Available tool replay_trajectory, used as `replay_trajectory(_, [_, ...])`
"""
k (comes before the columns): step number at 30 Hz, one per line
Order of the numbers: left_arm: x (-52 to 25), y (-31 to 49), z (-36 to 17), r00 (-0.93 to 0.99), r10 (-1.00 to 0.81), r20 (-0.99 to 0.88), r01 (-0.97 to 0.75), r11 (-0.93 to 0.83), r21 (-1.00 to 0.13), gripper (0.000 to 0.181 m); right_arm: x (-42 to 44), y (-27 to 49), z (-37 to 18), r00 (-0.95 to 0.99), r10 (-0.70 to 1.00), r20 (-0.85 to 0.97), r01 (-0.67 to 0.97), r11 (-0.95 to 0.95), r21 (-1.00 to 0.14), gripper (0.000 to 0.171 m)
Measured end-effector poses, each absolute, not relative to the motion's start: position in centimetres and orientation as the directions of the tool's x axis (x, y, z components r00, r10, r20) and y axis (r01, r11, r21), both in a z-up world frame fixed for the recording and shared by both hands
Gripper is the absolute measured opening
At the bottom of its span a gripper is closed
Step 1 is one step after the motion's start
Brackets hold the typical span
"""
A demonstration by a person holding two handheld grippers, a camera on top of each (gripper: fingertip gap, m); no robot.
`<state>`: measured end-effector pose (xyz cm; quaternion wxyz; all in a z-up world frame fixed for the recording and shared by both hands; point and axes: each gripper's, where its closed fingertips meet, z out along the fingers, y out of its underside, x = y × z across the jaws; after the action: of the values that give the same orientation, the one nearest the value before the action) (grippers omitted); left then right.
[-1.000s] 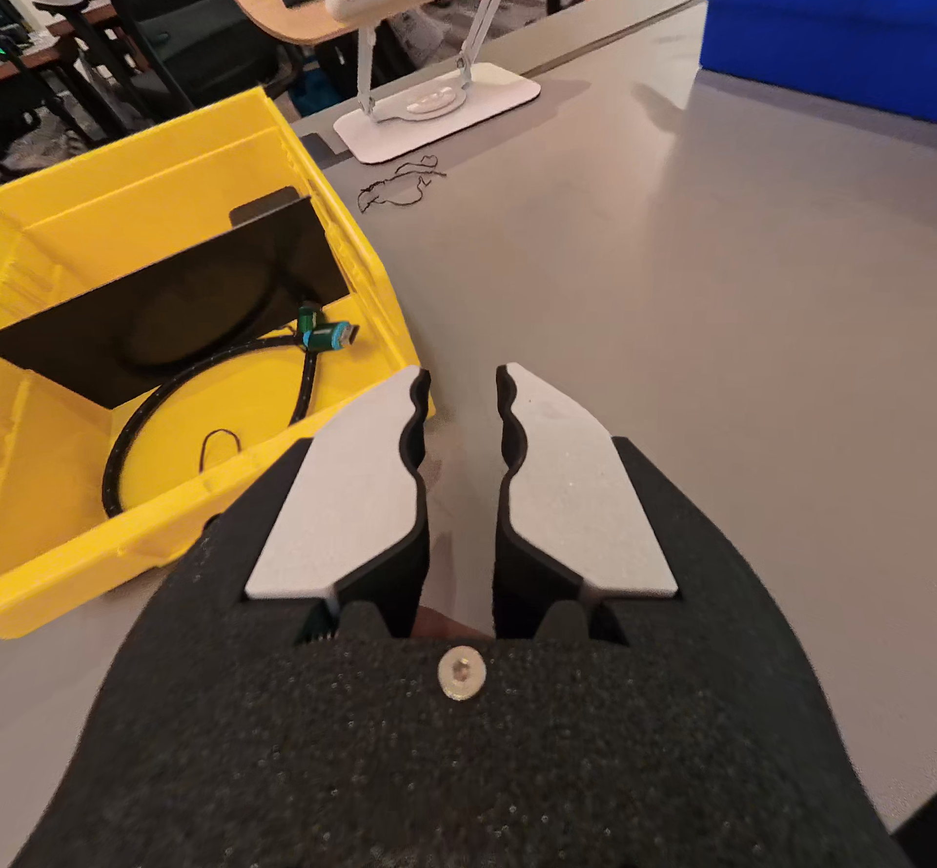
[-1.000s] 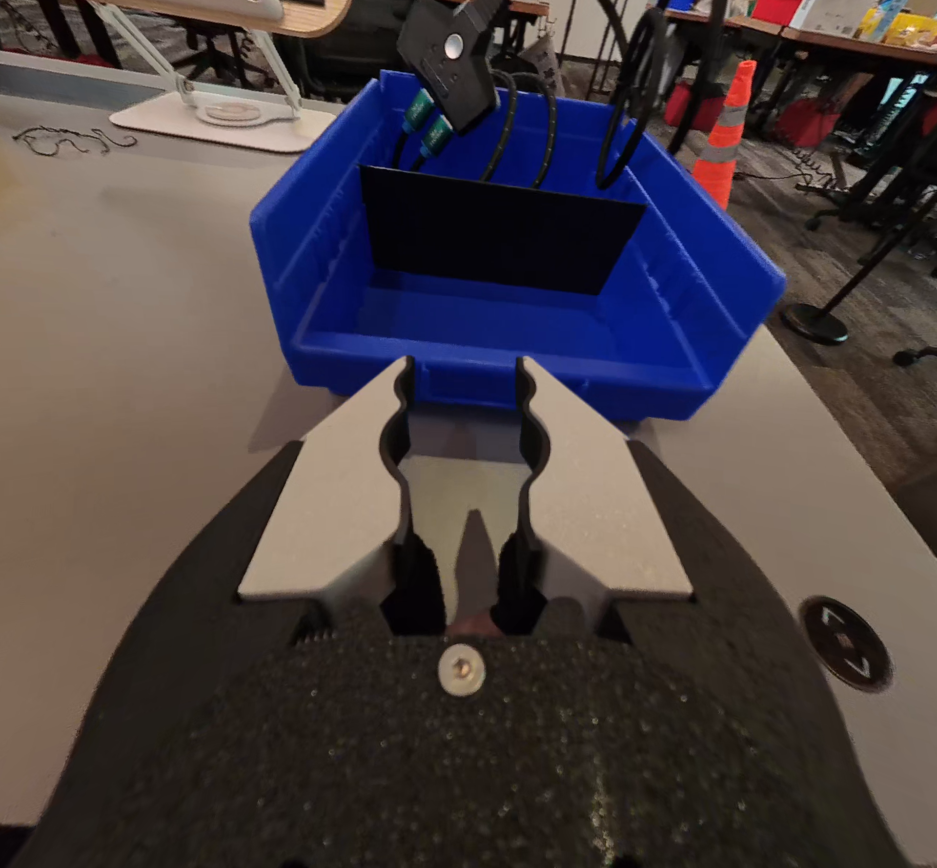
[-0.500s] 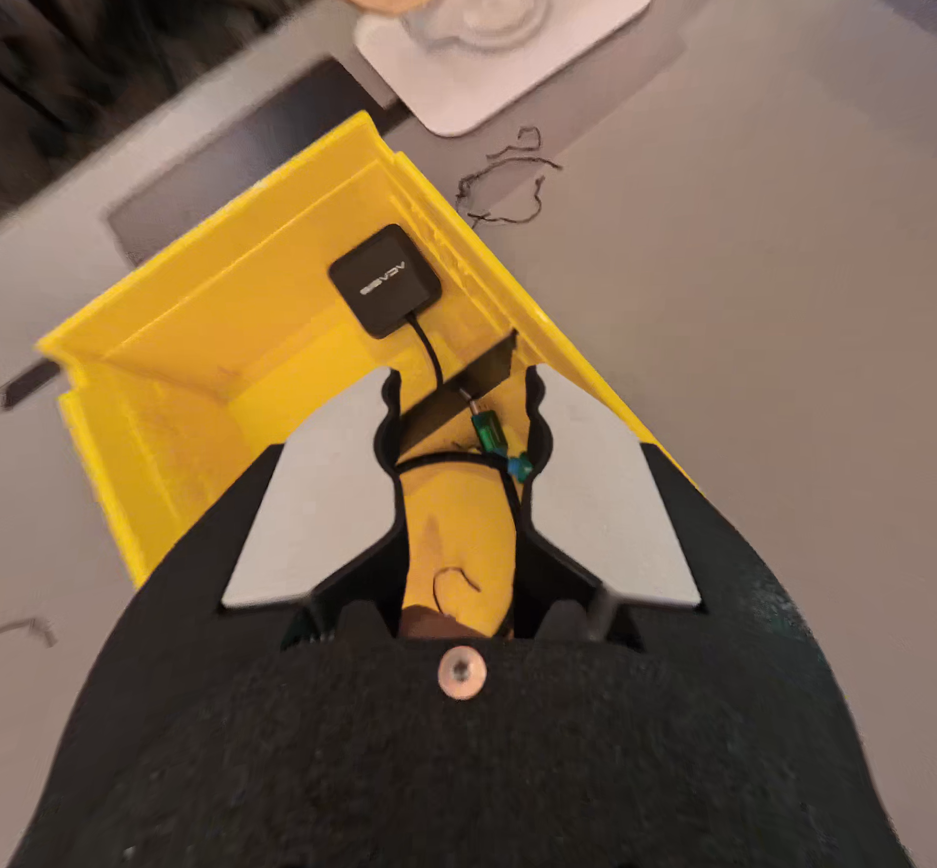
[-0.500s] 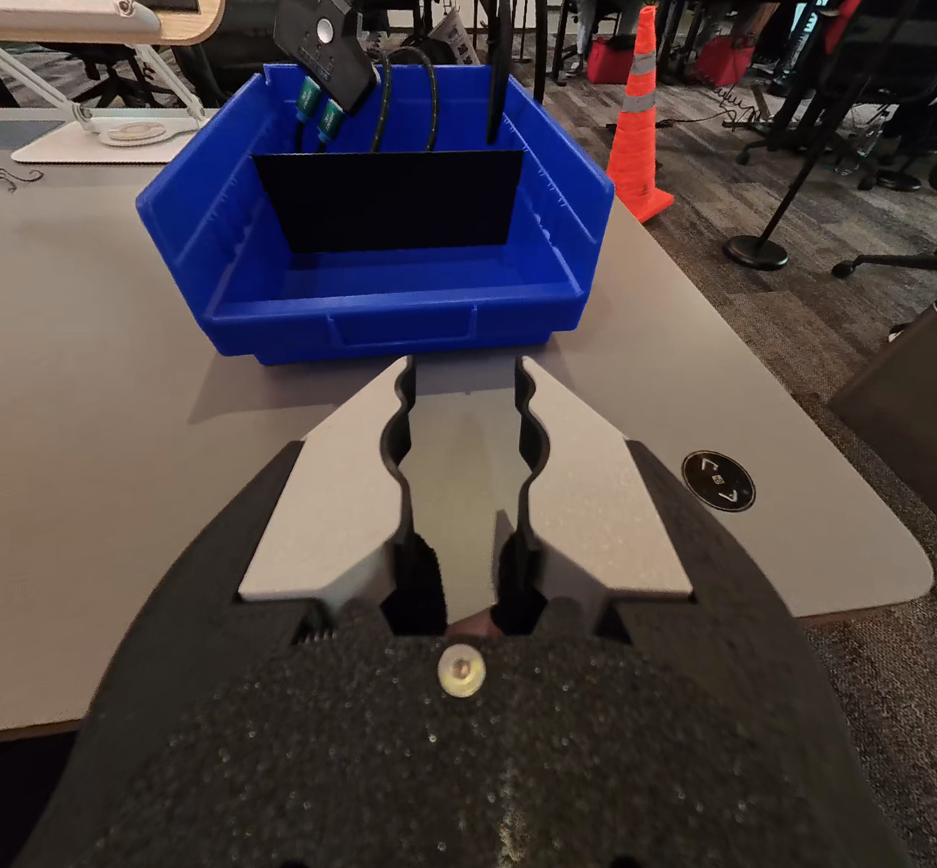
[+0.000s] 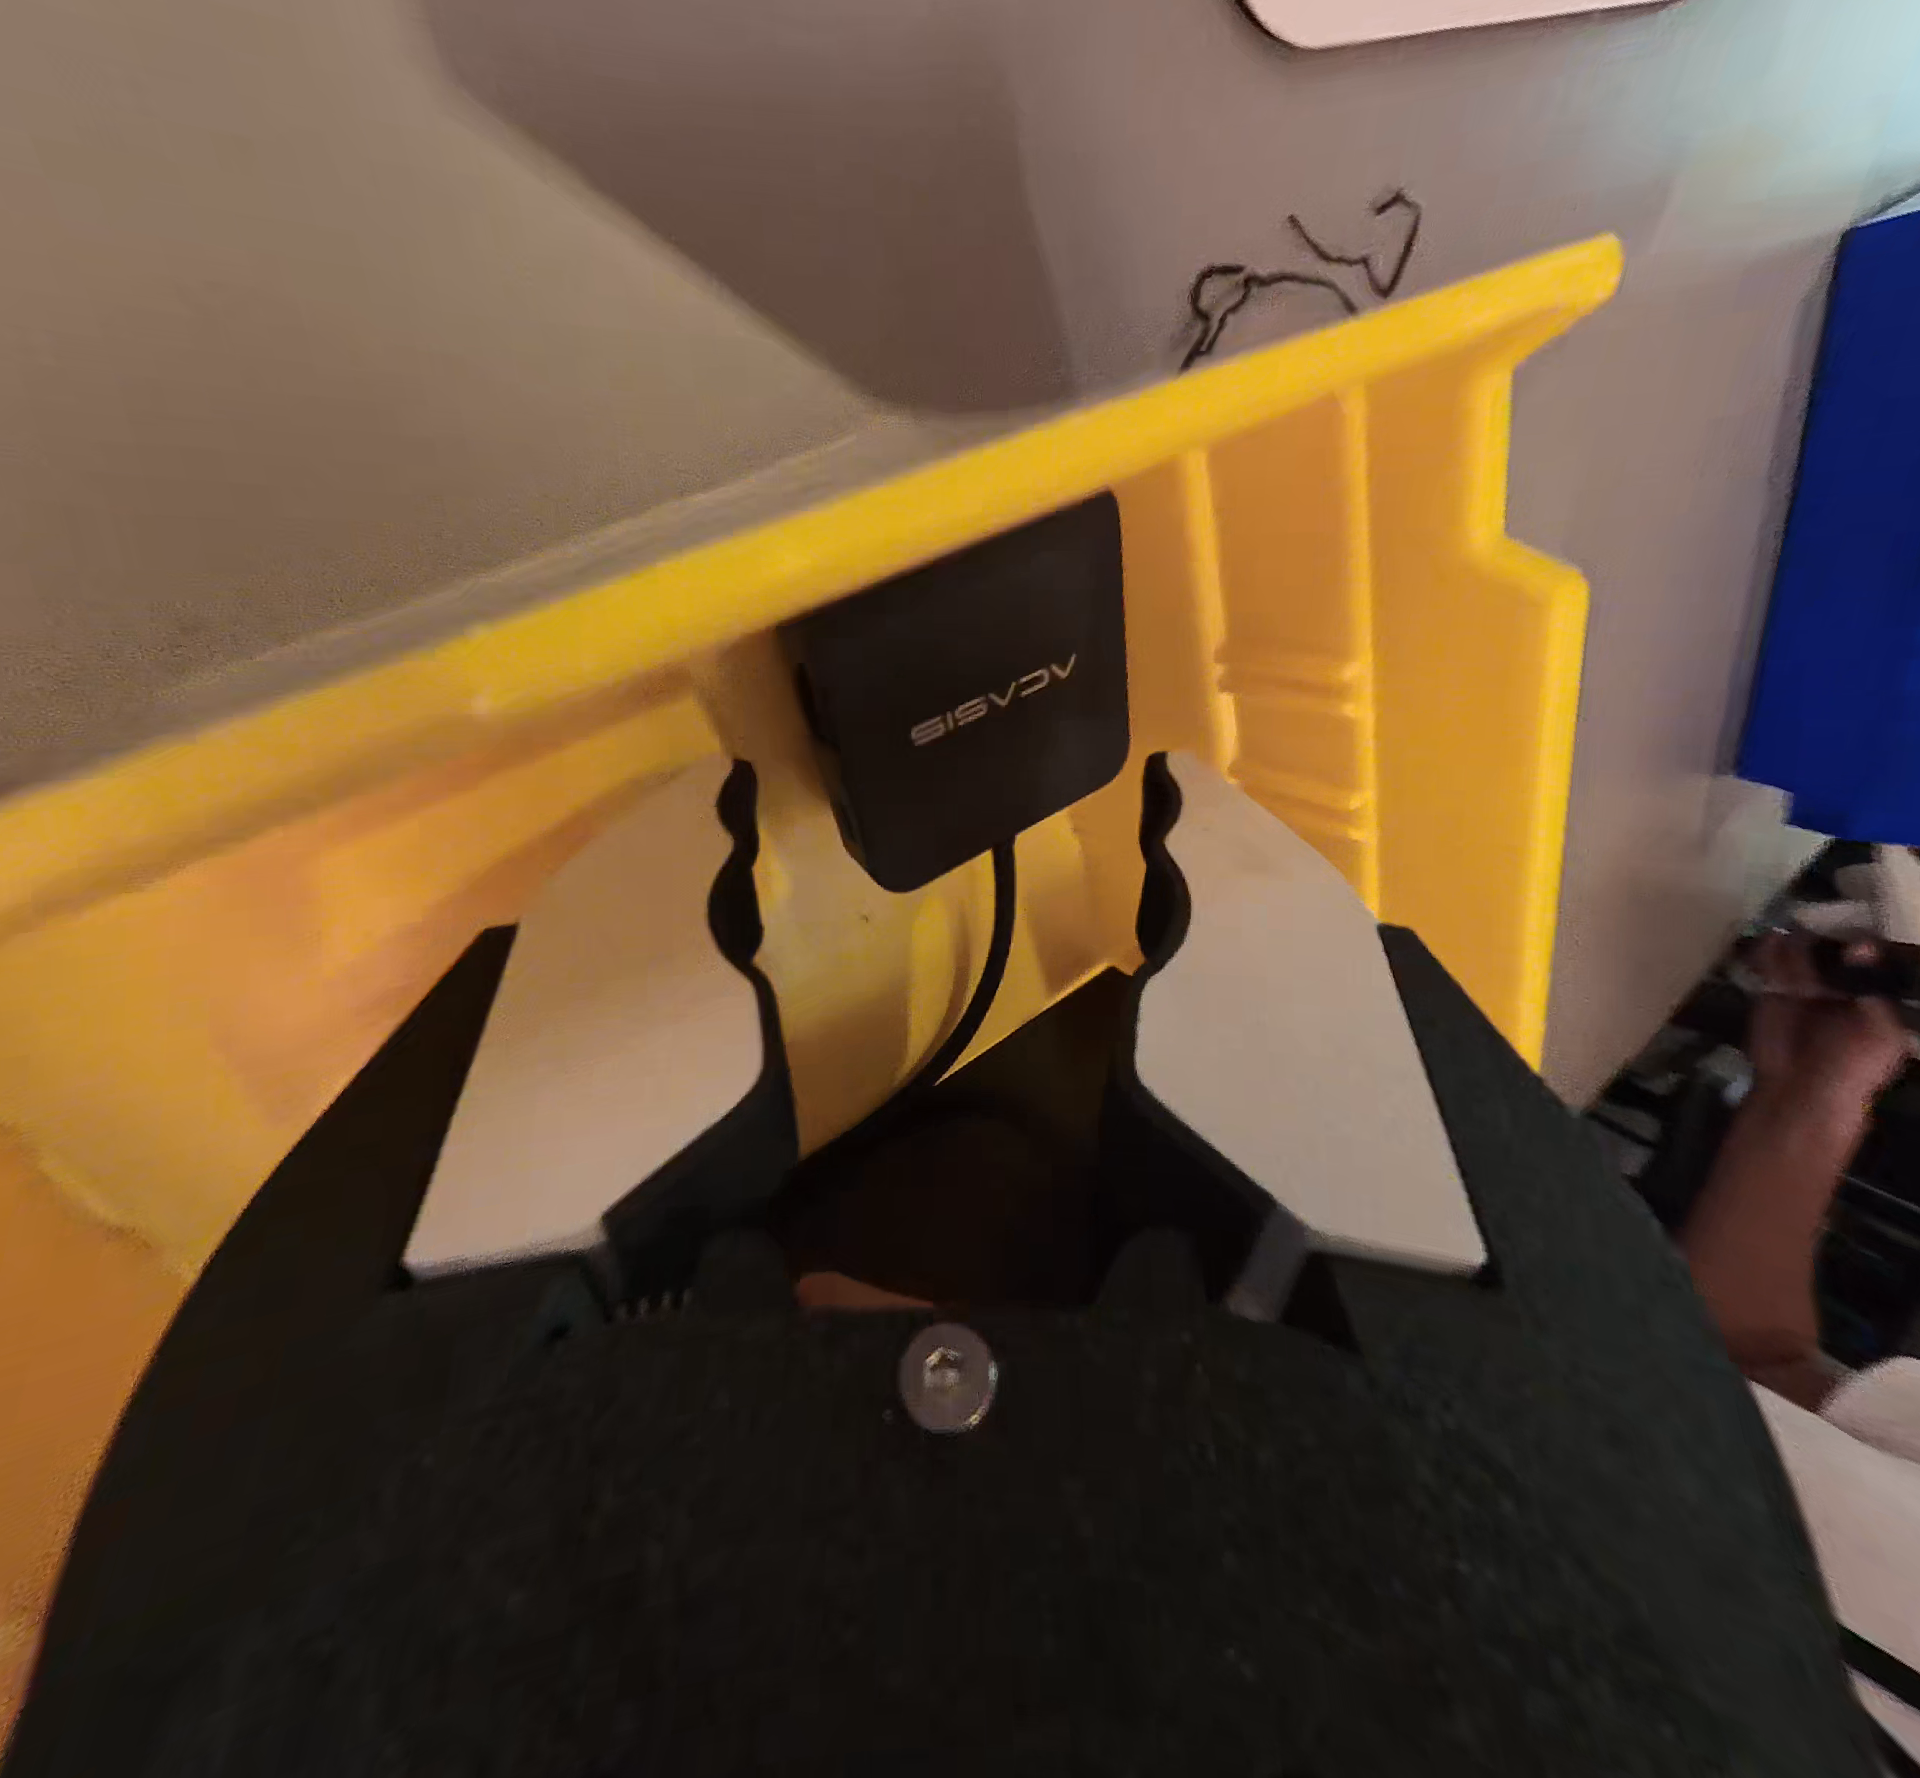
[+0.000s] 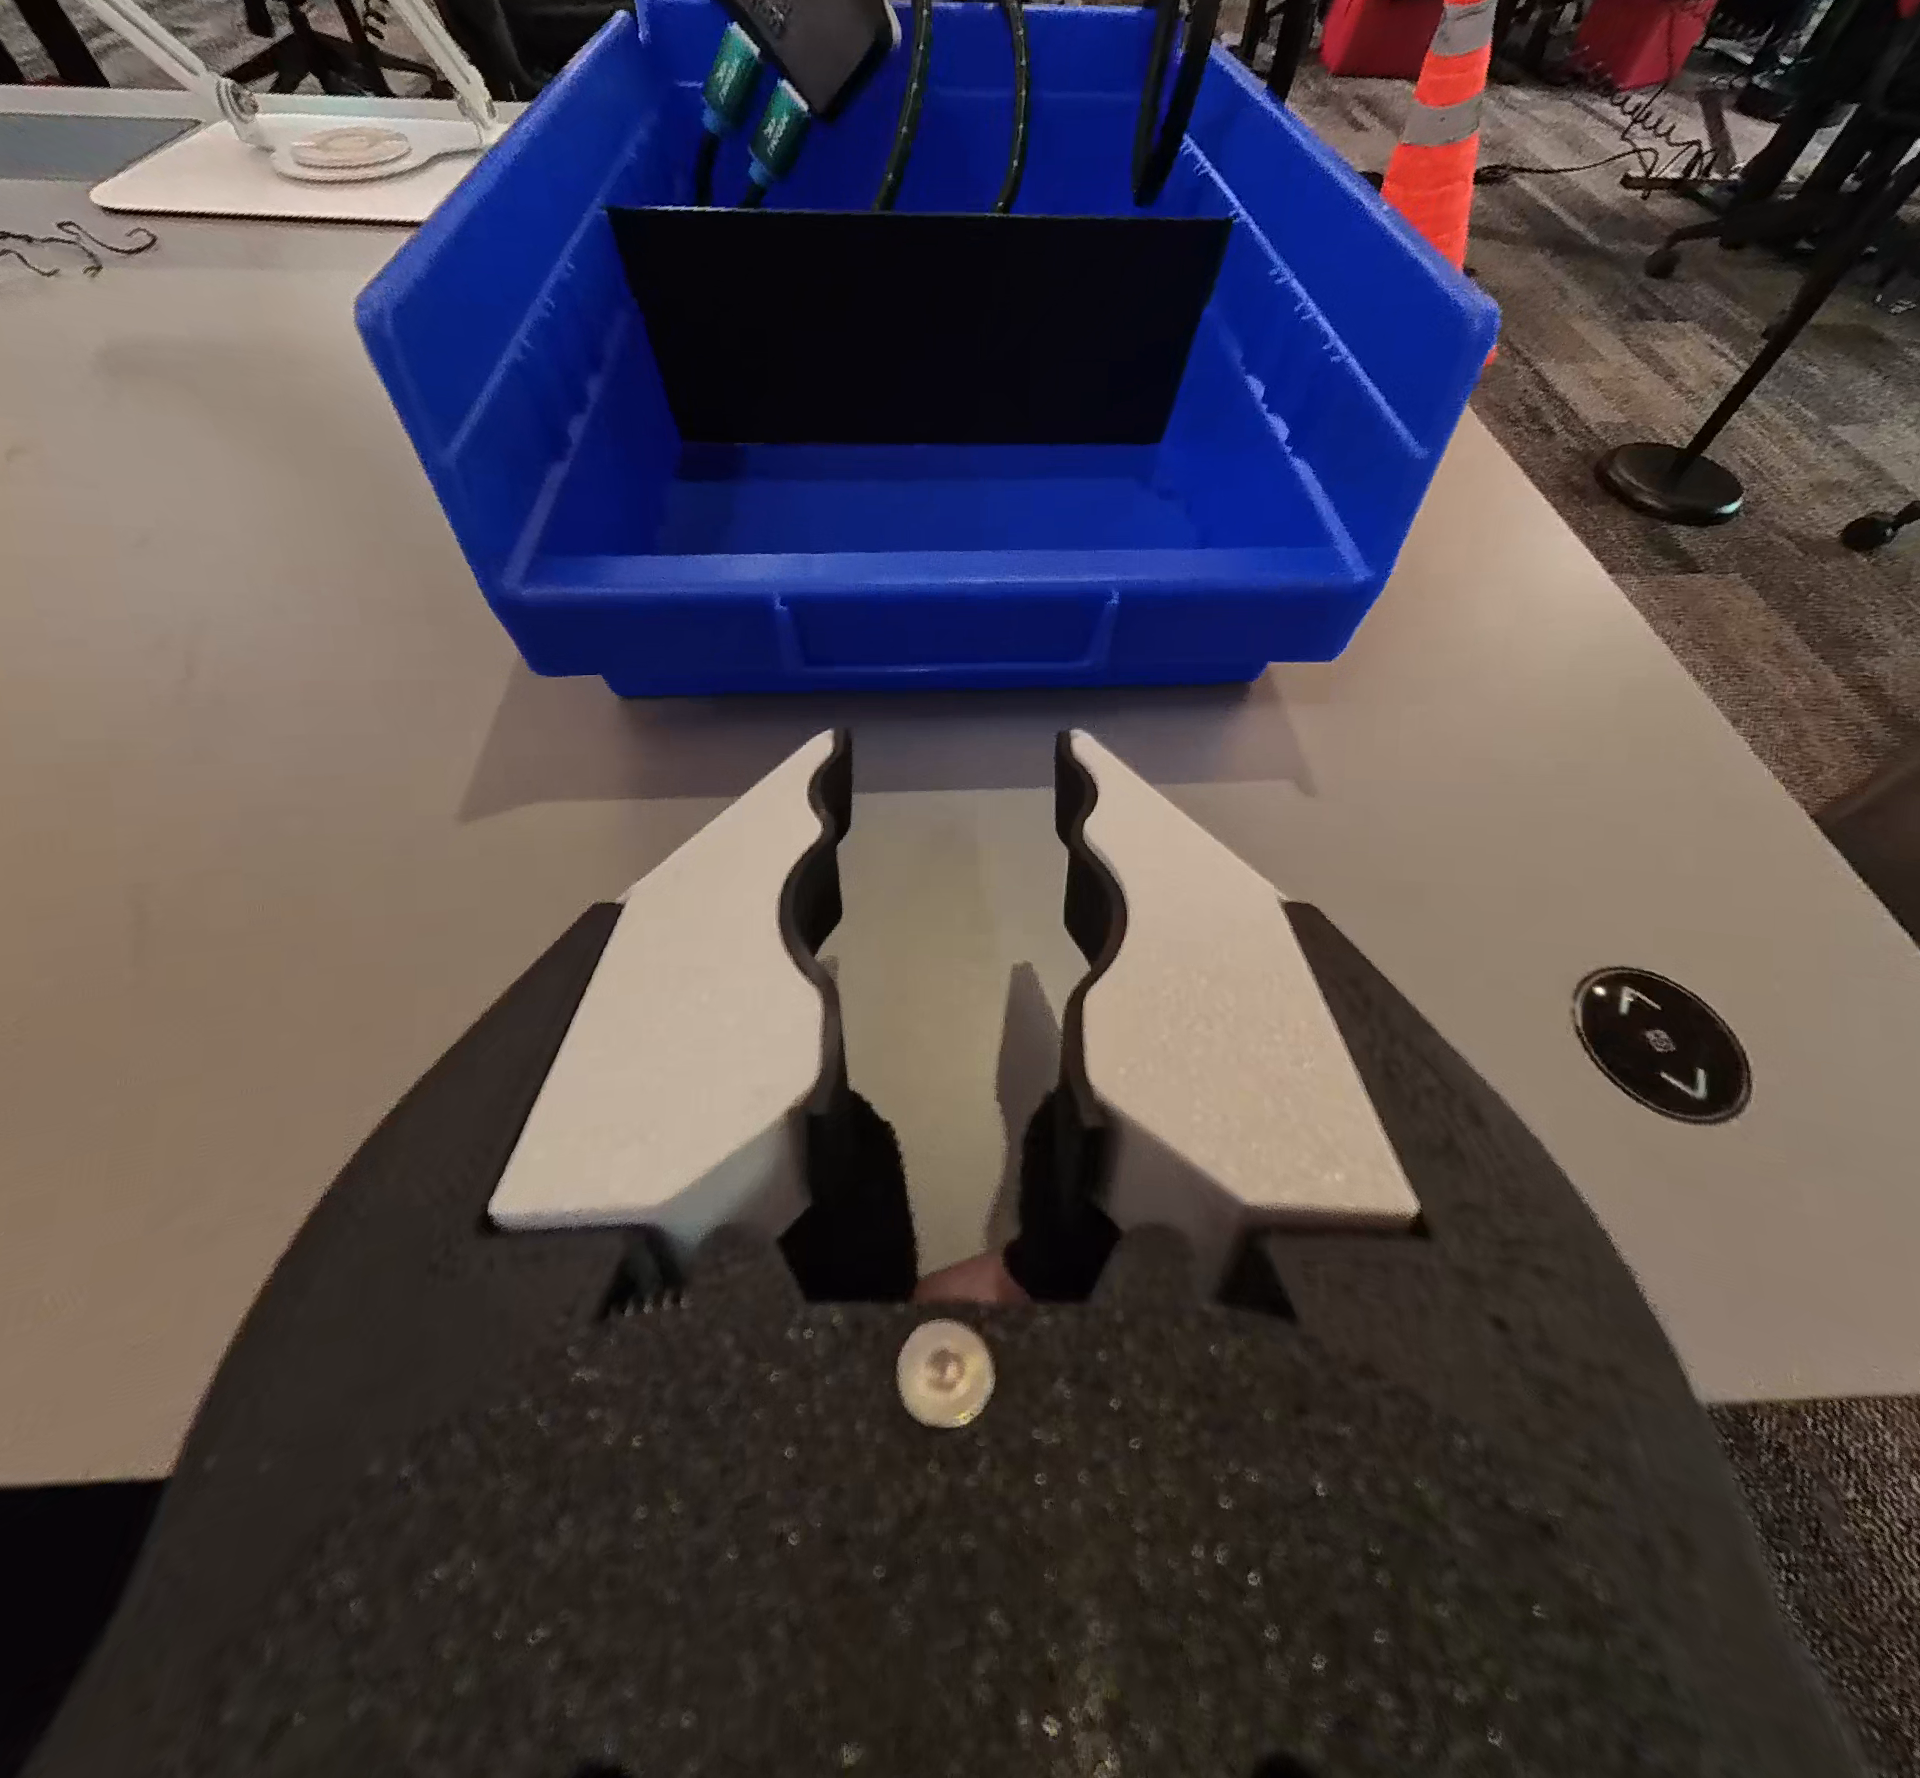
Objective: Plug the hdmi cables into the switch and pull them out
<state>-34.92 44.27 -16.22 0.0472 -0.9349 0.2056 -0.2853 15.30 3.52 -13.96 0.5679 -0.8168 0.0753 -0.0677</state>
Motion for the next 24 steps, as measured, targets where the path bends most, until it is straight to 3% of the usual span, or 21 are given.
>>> replay_trajectory(4, [-34.9, 44.3, -16.9, 0.738, -0.378, 0.559, -0.359, -0.921, -0.149, 0.035, 14.9, 4.0, -14.2, 0.984, -0.179, 0.008, -0.057, -0.353, -0.934, 0.039])
replay_trajectory(7, [-35.2, 44.1, -16.2, 0.69, -0.415, 0.593, -0.386, -0.904, -0.183, 0.02, 14.5, 4.3, -14.0, 0.987, -0.163, 0.006, -0.052, -0.351, -0.935, 0.038])
replay_trajectory(14, [-36.2, 43.6, -8.7, 0.6, -0.644, 0.475, -0.375, -0.751, -0.543, 0.015, 13.7, 4.7, -12.6, 0.99, -0.141, 0.001, -0.042, -0.301, -0.953, 0.038])
replay_trajectory(17, [-36.2, 41.3, -3.7, 0.573, -0.774, 0.27, -0.416, -0.558, -0.718, 0.015, 13.1, 5.1, -11.5, 0.992, -0.123, -0.007, -0.039, -0.26, -0.965, 0.038])
replay_trajectory(20, [-35.4, 37.5, 1.4, 0.534, -0.845, -0.019, -0.487, -0.29, -0.824, 0.015, 11.6, 5.4, -9.8, 0.997, -0.076, -0.032, -0.046, -0.197, -0.979, 0.038])
replay_trajectory(24, [-33.4, 31.8, 7.4, 0.501, -0.754, -0.425, -0.588, 0.064, -0.806, 0.015, 7.3, 6.0, -6.8, 0.995, 0.065, -0.07, -0.062, -0.107, -0.992, 0.036])
